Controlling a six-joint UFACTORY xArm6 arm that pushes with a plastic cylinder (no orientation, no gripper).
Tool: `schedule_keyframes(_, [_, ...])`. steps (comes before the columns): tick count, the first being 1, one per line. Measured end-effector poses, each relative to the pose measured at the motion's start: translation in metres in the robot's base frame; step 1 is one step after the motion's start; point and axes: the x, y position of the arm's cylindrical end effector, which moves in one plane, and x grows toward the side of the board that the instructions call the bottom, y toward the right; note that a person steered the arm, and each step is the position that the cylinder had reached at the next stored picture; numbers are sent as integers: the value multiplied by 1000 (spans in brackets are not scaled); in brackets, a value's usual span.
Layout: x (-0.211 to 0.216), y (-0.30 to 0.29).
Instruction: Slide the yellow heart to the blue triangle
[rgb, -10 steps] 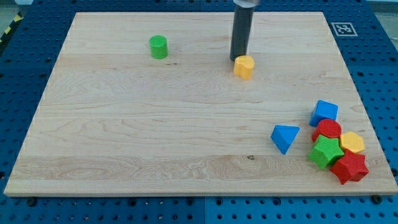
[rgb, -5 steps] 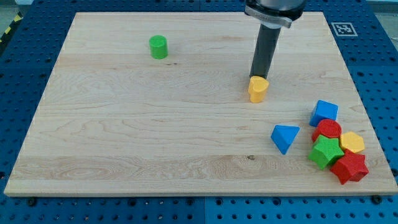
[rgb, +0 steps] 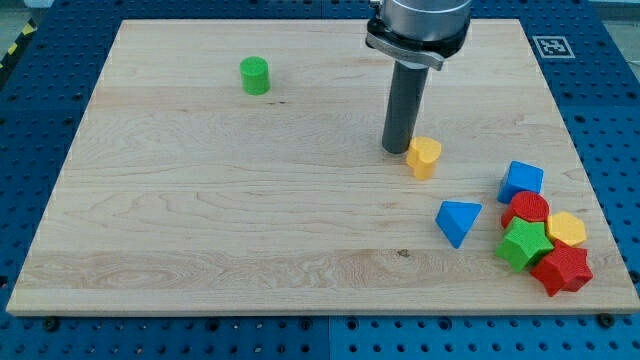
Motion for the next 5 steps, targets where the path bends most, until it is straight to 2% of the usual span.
schedule_keyframes(2, [29,17])
schedule_keyframes(4, [14,10])
schedule_keyframes(5, [-5,30])
